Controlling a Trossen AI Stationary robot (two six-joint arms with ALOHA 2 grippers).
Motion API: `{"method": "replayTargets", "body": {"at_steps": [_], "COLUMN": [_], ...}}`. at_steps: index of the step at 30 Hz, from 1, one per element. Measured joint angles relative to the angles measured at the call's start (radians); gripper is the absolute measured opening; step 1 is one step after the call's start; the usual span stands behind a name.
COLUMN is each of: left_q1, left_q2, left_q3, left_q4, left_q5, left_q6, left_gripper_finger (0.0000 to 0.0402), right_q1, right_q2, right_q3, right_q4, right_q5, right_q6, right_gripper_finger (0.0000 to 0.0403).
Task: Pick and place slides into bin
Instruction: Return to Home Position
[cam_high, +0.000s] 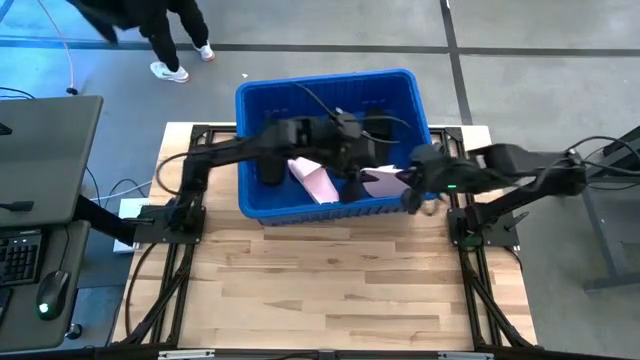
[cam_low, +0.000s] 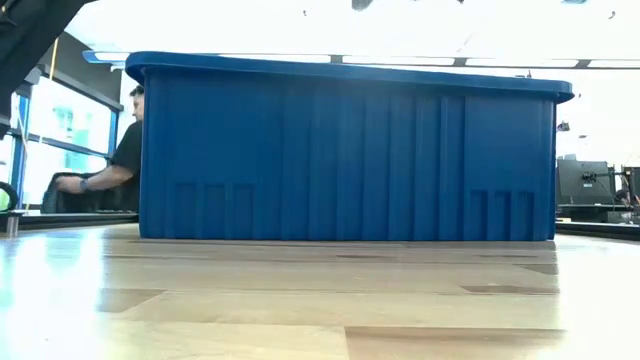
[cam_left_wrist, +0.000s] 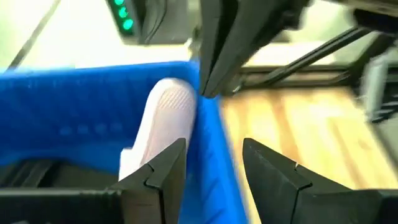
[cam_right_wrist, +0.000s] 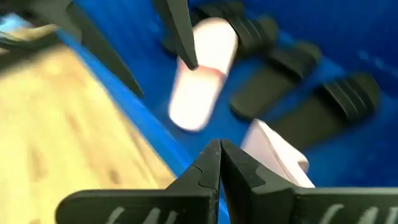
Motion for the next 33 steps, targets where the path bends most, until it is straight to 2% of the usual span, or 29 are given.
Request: {"method": "replayTargets", "body": {"at_steps": [1, 5, 8, 11, 13, 16, 20, 23, 26, 30, 33], "left_q1": [-0.001, -0.008, -0.015, -0.027, -0.028, -0.035, -0.04, -0.029, -0.011, -0.013, -0.012], "left_q2": [-0.009, -0.113, -0.194, -0.274, -0.33, -0.407, -0.494, -0.559, -0.626, -0.708, -0.774], "left_q3": [0.029, 0.001, 0.006, 0.019, 0.02, 0.019, 0.019, 0.015, -0.013, -0.123, -0.236], "left_q4": [-0.032, -0.073, -0.183, -0.31, -0.383, -0.492, -0.568, -0.571, -0.559, -0.481, -0.445], "left_q5": [0.015, 0.043, 0.044, 0.044, 0.044, 0.007, -0.109, -0.107, -0.097, -0.043, -0.023], "left_q6": [0.0, 0.0, 0.047, 0.103, 0.104, 0.092, 0.078, 0.092, 0.119, 0.12, 0.118], "left_gripper_finger": [0.015, 0.015, 0.015, 0.015, 0.015, 0.015, 0.015, 0.015, 0.015, 0.015, 0.015], "right_q1": [0.02, 0.09, 0.117, 0.132, 0.141, 0.147, 0.152, 0.152, 0.152, 0.152, 0.152], "right_q2": [-0.017, -0.083, -0.128, -0.176, -0.215, -0.278, -0.38, -0.469, -0.568, -0.72, -0.833], "right_q3": [0.013, 0.074, 0.11, 0.122, 0.122, 0.122, 0.122, 0.118, 0.038, -0.211, -0.396], "right_q4": [0.017, 0.037, 0.013, -0.01, -0.008, 0.011, 0.023, 0.029, 0.141, 0.41, 0.556], "right_q5": [0.008, -0.001, -0.065, -0.163, -0.189, -0.193, -0.199, -0.199, -0.23, -0.357, -0.386], "right_q6": [-0.015, -0.072, -0.126, -0.103, -0.108, -0.137, -0.222, -0.236, -0.283, -0.364, -0.326], "right_gripper_finger": [0.0, 0.0003, 0.0005, 0.0003, 0.0001, 0.0002, 0.0006, 0.0007, 0.0007, 0.0009, 0.0008]}}
